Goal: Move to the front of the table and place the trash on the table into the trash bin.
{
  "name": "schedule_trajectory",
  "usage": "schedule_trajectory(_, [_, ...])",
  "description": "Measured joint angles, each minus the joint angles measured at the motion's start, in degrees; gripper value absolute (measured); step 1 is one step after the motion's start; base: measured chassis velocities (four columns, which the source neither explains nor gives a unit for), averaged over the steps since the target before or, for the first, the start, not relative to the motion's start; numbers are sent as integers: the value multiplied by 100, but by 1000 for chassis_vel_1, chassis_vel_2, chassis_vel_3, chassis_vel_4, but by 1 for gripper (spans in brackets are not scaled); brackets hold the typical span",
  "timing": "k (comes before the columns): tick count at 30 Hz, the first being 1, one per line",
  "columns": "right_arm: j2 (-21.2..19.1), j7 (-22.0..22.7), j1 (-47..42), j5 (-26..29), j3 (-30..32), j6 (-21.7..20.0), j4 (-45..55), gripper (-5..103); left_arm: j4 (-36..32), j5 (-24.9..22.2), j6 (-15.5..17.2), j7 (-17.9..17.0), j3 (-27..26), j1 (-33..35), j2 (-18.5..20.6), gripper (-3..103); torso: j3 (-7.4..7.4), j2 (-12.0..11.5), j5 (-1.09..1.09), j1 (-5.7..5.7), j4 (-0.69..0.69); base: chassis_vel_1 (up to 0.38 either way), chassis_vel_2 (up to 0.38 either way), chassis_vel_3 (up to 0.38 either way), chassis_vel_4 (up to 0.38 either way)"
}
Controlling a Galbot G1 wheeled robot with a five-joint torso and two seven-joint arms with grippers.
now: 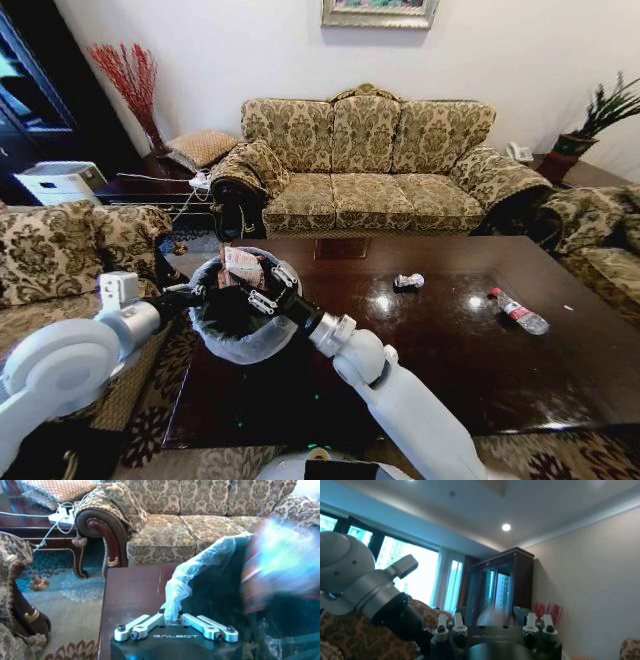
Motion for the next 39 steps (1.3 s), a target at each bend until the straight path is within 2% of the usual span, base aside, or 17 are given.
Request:
schedule_trajectory(3, [-10, -72, 31, 40, -9, 17, 45, 78, 39, -3, 13, -116, -4, 25, -16, 0, 0, 0, 0, 0, 0, 0, 0, 0, 0])
schedule_trajectory(9, [-12, -85, -73, 274, 99, 72, 229, 93, 53, -215, 237, -353, -241, 137, 52, 0, 0, 0, 0, 0, 2, 0, 0, 0, 0])
schedule_trajectory(11, [9, 217, -478, 673, 645, -446, 893, 99, 216, -282, 406, -445, -500, 296, 106, 0, 0, 0, 1, 0, 0, 0, 0, 0, 0])
schedule_trajectory(12, [9, 217, -478, 673, 645, -446, 893, 99, 216, -282, 406, -445, -500, 296, 106, 0, 0, 0, 1, 0, 0, 0, 0, 0, 0])
schedule_trajectory(14, [-184, 373, -991, 838, 1496, -657, 1644, 100, 332, -450, 468, -463, -1087, 838, 140, 0, 0, 0, -1, 0, 0, 0, 0, 0, 0])
schedule_trajectory(15, [-184, 373, -991, 838, 1496, -657, 1644, 100, 332, -450, 468, -463, -1087, 838, 140, 0, 0, 0, -1, 0, 0, 0, 0, 0, 0])
schedule_trajectory(17, [-486, 505, -1622, 838, 2141, -649, 2161, 100, 359, -599, 475, -360, -1671, 1458, 121, 0, 0, 0, 3, 0, 0, 0, 0, 0, 0])
schedule_trajectory(18, [-486, 505, -1622, 838, 2141, -649, 2161, 100, 359, -599, 475, -360, -1671, 1458, 121, 0, 0, 0, 3, 0, 0, 0, 0, 0, 0])
schedule_trajectory(21, [-659, 908, -2639, 762, 2890, -463, 2540, 100, 366, -646, 472, -283, -1880, 1644, -9, 0, -1, 0, 1, -2, -2, 0, 0, 0, 0])
schedule_trajectory(23, [-641, 965, -2917, 771, 3187, -367, 2546, 100, 322, -643, 462, -281, -1876, 1622, -60, 0, -1, 0, 1, -2, -1, 0, 0, 0, 0])
schedule_trajectory(24, [-582, 996, -3143, 792, 3564, -251, 2436, 100, 226, -627, 440, -272, -1851, 1592, -135, 0, -1, 0, -1, -2, -3, 0, 0, 0, 0])
schedule_trajectory(27, [-413, 1024, -3406, 788, 4195, 104, 1735, 100, -42, -401, 396, -182, -1749, 1568, -462, 0, 0, -1, 2, 1, 1, 38, -12, -47, 6])
schedule_trajectory(29, [-388, 1021, -3463, 828, 4277, 149, 1613, 100, -88, -345, 389, -161, -1729, 1574, -541, 0, 1, -2, 5, 2, 0, 87, -25, -80, 13])
schedule_trajectory(31, [-327, 1009, -3708, 971, 4403, 248, 1328, 100, -202, 393, 279, 156, -1580, 1696, -900, 0, 1, -2, 0, 3, -1, 95, -46, -139, 40])
schedule_trajectory(32, [-327, 1009, -3708, 971, 4403, 248, 1328, 100, -202, 393, 279, 156, -1580, 1696, -900, 0, 1, -2, 0, 3, -1, 103, -46, -165, 51])
schedule_trajectory(33, [-272, 1006, -3823, 955, 4390, 346, 1215, 100, -204, 777, 204, 352, -1535, 1800, -1097, 0, 0, -1, 1, 2, 0, 153, -52, -165, 85])
schedule_trajectory(39, [-139, 1070, -4161, 786, 4280, 518, 1081, 100, -277, 997, 173, 487, -1498, 1872, -1596, 0, 0, -1, -1, 0, 0, 237, -127, -242, 148])
